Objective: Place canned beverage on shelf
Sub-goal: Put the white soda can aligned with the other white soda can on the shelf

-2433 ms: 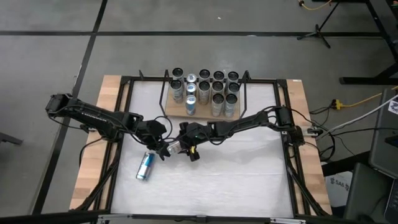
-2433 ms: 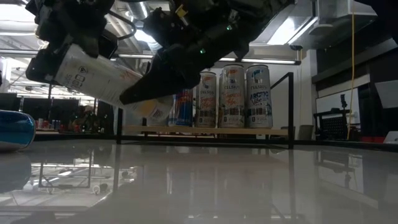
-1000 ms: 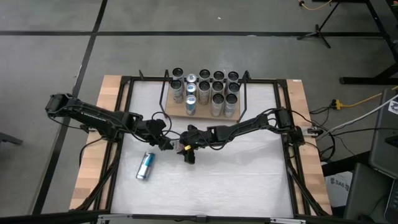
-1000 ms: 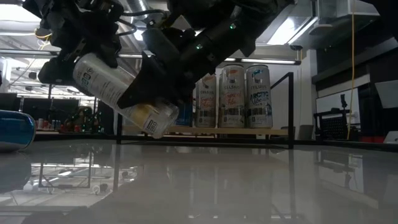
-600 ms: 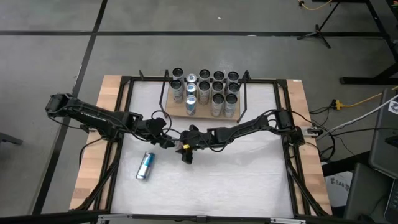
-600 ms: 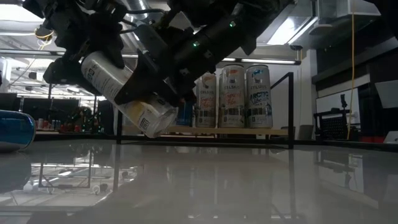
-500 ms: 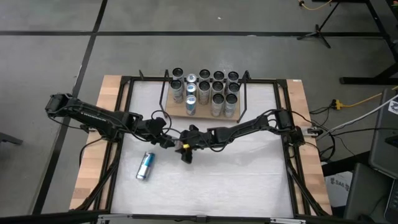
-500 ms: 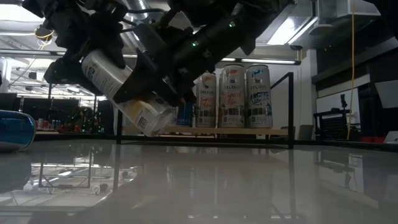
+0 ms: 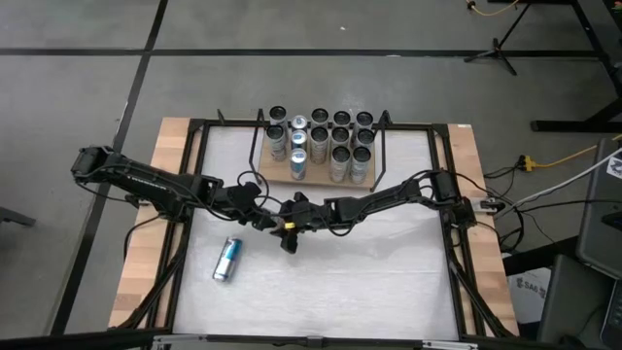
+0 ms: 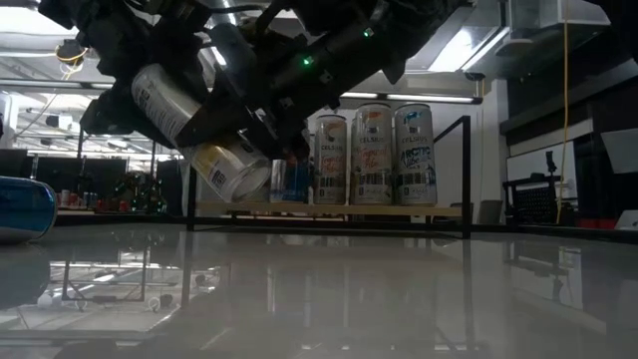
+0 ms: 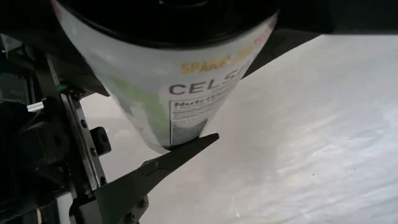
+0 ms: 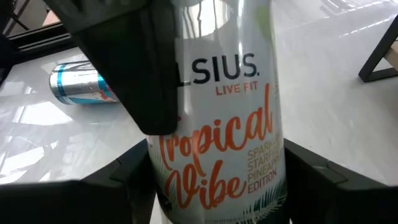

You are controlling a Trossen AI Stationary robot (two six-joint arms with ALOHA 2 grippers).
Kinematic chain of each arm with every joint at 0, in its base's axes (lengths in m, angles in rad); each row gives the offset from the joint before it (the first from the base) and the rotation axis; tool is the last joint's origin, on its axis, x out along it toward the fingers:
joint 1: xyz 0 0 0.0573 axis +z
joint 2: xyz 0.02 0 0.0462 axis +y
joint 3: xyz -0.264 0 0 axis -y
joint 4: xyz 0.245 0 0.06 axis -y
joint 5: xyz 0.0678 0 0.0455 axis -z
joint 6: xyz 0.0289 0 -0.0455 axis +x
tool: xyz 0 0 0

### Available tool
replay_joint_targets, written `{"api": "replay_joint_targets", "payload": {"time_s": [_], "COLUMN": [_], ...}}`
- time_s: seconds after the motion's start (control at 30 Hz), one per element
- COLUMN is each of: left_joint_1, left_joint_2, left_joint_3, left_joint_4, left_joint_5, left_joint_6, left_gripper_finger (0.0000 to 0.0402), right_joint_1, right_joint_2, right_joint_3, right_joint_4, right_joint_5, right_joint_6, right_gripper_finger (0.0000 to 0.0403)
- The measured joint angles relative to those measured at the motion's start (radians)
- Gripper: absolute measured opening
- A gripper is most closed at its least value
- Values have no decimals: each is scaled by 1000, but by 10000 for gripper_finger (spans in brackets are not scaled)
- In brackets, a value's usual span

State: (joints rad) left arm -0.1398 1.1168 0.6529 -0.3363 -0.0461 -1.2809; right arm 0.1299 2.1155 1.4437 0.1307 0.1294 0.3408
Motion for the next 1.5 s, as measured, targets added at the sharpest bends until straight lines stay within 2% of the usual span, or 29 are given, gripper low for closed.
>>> {"api": "replay_joint_targets", "payload": {"time_s": [0.3, 0.8, 0.97, 1.1, 1.3, 1.5], "left_joint_1": [0, 0, -1, 0, 2, 2], "left_joint_2": [0, 0, 0, -1, -1, -1], "left_joint_3": [0, -2, -2, -2, -2, 29], "left_joint_4": [-1, -2, -4, 6, -1, -13], "left_joint_5": [-13, -25, -23, -22, 1, 11], "left_joint_6": [5, 8, 31, 86, 155, 217], "left_gripper_finger": [246, 243, 243, 243, 243, 243], "right_joint_1": [0, 0, -13, -26, -25, -29], "right_joint_2": [0, -4, -8, -51, -162, -298], "right_joint_3": [0, 0, 0, -2, -2, -3], "right_joint_4": [-1, -22, -35, -109, -246, -469], "right_joint_5": [-2, -18, -125, -165, -137, -123], "right_joint_6": [-4, -4, -6, -7, -92, -169], "right_gripper_finger": [262, 333, 357, 362, 362, 363]}}
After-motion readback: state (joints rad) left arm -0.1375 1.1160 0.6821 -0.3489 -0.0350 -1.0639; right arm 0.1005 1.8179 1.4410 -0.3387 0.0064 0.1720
